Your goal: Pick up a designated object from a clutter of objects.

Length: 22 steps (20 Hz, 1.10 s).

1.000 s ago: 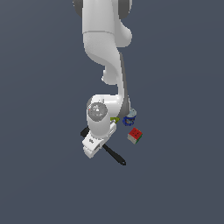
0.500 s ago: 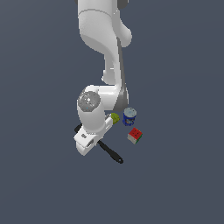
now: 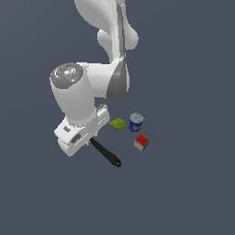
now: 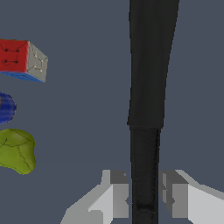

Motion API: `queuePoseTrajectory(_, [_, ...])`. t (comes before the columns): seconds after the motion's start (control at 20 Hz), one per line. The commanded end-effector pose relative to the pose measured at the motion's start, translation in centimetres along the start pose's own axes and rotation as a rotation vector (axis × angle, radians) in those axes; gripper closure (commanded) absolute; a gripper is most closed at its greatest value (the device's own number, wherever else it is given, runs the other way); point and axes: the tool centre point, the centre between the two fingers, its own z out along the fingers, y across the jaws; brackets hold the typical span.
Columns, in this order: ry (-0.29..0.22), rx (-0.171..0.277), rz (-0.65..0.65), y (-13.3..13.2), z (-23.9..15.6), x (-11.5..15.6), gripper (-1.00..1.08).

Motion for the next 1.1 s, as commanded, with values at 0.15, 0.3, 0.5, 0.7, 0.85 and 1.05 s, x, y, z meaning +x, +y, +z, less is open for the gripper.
queuePoseTrajectory(0.15, [0.002, 0.0, -0.001, 1.8, -6.2, -1.2, 1.08])
queuePoseTrajectory(0.3, [0.002, 0.0, -0.001, 2.8, -9.3, -1.8, 1.08])
queuePoseTrajectory(0.5, [0.001, -0.001, 0.0, 4.0, -12.6, -2.4, 1.08])
queuePoseTrajectory(0.7, [0.0, -0.001, 0.001, 4.8, -15.0, -2.9, 1.08])
queuePoseTrajectory(0.85, [0.0, -0.001, 0.002, 5.3, -16.2, -3.1, 1.08])
queuePoseTrajectory(1.05, [0.0, -0.001, 0.002, 5.7, -17.2, -3.3, 1.08])
